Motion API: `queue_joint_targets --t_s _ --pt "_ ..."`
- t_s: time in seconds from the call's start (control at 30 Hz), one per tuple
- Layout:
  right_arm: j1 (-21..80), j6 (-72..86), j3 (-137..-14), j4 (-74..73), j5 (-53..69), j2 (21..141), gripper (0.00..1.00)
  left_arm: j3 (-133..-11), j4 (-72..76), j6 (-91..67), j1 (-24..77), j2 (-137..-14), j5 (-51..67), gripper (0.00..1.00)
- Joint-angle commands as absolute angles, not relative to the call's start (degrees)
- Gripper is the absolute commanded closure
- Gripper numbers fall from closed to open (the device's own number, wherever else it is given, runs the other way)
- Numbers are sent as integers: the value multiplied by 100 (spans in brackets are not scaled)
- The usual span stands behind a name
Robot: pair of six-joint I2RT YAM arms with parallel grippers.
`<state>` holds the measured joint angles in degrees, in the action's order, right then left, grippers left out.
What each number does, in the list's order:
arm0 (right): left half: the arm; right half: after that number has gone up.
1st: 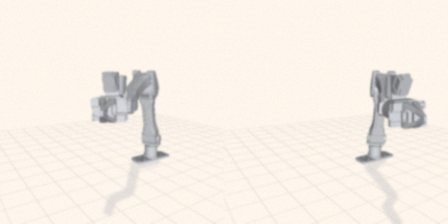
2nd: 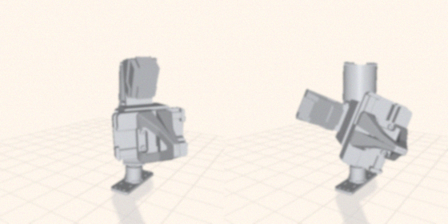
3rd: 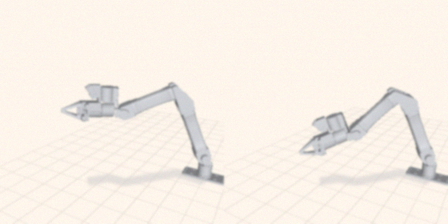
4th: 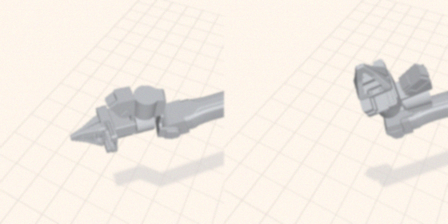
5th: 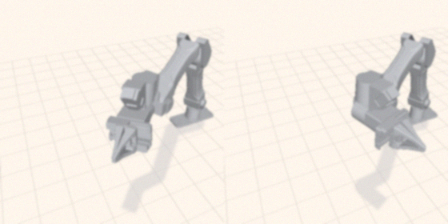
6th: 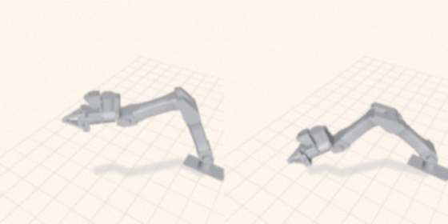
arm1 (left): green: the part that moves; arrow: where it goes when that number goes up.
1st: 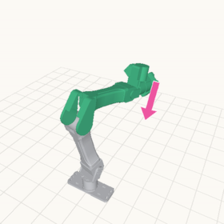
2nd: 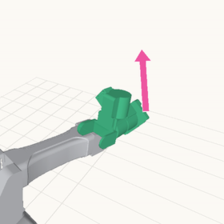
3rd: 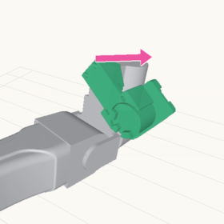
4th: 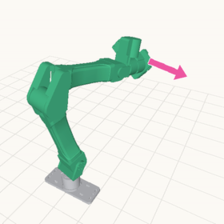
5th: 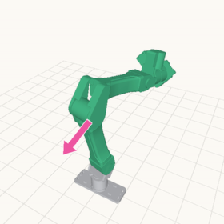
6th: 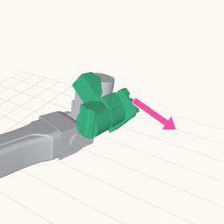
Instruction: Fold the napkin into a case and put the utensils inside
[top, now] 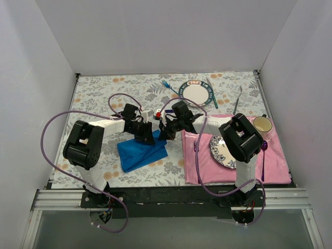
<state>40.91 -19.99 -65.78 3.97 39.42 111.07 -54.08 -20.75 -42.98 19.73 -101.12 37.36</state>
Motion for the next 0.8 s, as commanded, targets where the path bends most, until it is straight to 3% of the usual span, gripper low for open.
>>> queue_joint_targets --t_s 0.0,0.07,0.43,0.77 --pt "4113 -2057 -6688 378 4061 11127 99 -5239 -1899 -4368 1951 -9519 3507 72" --pt "4122 -2013 -6688 387 4052 11118 99 -5151 -1794 -4421 1942 -9370 3463 66" --pt "4052 -1512 -6741 457 4034 11109 99 -5080 -1512 -4386 2013 -9387 3375 56" --pt "3780 -730 -6908 659 3938 11329 99 -5159 -1371 -4526 2083 -9527 3410 58"
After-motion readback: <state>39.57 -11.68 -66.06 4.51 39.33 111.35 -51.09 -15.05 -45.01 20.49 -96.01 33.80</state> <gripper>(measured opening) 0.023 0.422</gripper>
